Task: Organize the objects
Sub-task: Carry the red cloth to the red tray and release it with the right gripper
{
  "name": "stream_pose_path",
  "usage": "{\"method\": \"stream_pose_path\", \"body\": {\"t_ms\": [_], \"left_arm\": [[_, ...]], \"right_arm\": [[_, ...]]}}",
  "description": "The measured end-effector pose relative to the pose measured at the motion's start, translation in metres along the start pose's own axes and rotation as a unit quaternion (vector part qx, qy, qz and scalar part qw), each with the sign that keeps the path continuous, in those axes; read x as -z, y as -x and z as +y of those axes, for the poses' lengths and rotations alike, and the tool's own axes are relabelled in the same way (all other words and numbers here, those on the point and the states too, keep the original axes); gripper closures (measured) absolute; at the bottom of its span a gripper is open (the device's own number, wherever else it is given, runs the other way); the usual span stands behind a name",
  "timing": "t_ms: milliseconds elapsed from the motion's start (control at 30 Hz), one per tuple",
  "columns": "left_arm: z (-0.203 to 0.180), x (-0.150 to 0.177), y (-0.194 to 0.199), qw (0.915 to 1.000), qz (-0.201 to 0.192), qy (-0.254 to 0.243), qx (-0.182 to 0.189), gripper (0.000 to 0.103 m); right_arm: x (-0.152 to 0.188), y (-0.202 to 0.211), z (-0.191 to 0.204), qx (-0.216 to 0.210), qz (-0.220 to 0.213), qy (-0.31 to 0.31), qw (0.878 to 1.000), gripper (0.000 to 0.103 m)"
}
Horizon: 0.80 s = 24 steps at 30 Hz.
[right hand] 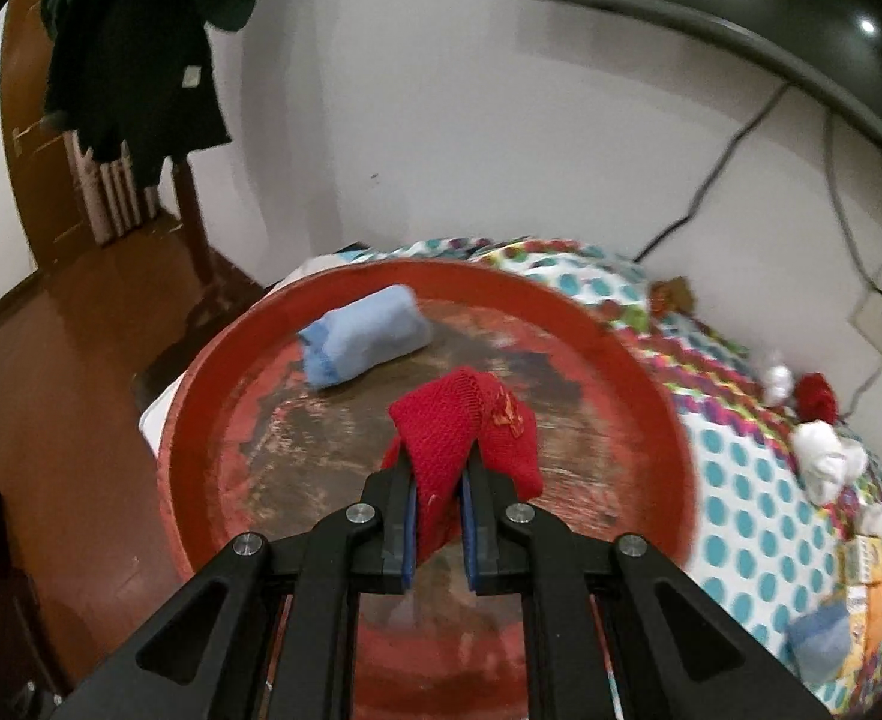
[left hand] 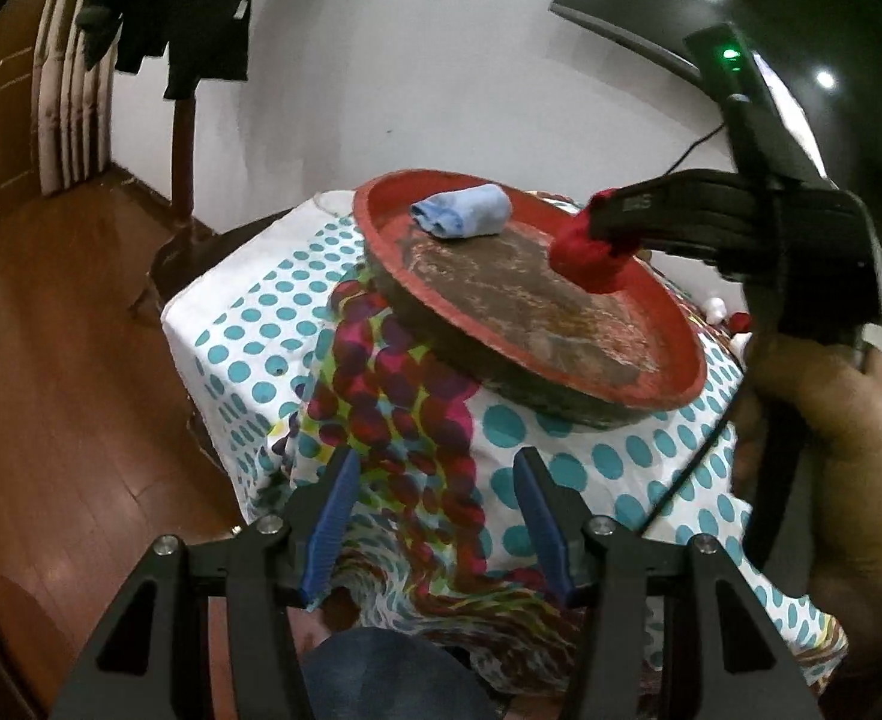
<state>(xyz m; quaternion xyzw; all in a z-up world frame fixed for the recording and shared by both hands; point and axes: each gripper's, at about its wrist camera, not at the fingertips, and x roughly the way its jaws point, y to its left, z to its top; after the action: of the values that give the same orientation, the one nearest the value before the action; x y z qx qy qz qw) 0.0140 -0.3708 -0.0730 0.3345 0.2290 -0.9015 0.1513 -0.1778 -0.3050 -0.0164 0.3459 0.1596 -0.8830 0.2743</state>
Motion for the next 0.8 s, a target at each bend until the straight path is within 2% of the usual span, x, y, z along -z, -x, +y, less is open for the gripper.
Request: {"method": "stream_pose_path", "body": {"t_ms": [233, 333, 533, 633, 700, 733, 767, 800], "left_arm": [[0.011, -0.004, -0.006, 0.9998, 0.003, 0.021, -0.007, 0.048], [0.014, -0.003, -0.009, 0.9995, 0.013, 0.027, -0.008, 0.048], [0.011, -0.001, -0.009, 0.9996, 0.015, 0.02, -0.011, 0.048], [0.01, 0.0, -0.012, 0.9995, 0.021, 0.018, -0.013, 0.048], [0.009, 0.001, -0.013, 0.9995, 0.024, 0.016, -0.016, 0.048], [0.009, 0.001, -0.012, 0.9995, 0.022, 0.016, -0.017, 0.048], [0.009, 0.001, -0.01, 0.9996, 0.018, 0.016, -0.017, 0.048], [0.009, 0.0, -0.01, 0.9996, 0.015, 0.016, -0.016, 0.048]], "right_arm": [[0.006, -0.026, 0.034, -0.057, 0.015, 0.022, 0.998, 0.092], [0.01, -0.031, 0.047, -0.064, 0.018, 0.041, 0.997, 0.092], [0.017, -0.035, 0.044, -0.079, 0.027, 0.029, 0.996, 0.092], [0.021, -0.042, 0.042, -0.098, 0.051, 0.022, 0.994, 0.089], [0.024, -0.044, 0.04, -0.116, 0.059, 0.016, 0.991, 0.074], [0.024, -0.039, 0.038, -0.131, 0.053, 0.013, 0.99, 0.056], [0.025, -0.03, 0.037, -0.136, 0.038, 0.015, 0.99, 0.032], [0.026, -0.022, 0.036, -0.128, 0.025, 0.017, 0.991, 0.022]]}}
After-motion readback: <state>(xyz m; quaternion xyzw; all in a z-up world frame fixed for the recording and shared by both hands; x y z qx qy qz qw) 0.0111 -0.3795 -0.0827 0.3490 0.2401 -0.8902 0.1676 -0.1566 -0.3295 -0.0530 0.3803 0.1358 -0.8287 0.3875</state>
